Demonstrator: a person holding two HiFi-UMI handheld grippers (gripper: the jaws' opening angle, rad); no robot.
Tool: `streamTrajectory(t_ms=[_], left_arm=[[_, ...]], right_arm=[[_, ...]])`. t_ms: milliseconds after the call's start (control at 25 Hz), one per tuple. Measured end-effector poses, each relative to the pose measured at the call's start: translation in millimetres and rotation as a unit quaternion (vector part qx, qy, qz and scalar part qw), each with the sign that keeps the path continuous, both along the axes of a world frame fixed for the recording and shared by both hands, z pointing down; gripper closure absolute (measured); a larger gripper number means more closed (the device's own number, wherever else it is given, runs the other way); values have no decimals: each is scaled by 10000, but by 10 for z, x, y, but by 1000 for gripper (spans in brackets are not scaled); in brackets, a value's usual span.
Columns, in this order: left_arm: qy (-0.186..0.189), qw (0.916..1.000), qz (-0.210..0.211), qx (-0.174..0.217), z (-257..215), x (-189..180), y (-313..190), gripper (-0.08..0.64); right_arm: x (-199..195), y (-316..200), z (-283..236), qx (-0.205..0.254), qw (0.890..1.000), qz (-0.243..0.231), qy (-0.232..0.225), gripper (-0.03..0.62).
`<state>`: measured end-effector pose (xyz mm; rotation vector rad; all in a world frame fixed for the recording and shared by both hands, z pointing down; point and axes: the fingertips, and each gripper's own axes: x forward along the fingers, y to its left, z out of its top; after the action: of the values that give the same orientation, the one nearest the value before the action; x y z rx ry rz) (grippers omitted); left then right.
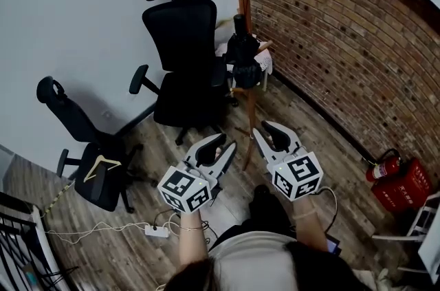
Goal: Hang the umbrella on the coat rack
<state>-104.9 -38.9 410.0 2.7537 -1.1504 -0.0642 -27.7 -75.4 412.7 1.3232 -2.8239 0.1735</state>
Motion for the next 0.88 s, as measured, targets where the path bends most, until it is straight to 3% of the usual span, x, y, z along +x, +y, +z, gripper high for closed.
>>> streamTrajectory(t_ms=[400, 880], left_arm=[[-476, 9977, -401, 272, -73, -54, 530, 506], [-435, 9963, -523, 520, -189, -24, 1002, 549]], right_arm=[[38, 540, -47, 18, 9998, 178, -72, 534], [-44, 1049, -214, 277, 9992, 258, -101, 551]])
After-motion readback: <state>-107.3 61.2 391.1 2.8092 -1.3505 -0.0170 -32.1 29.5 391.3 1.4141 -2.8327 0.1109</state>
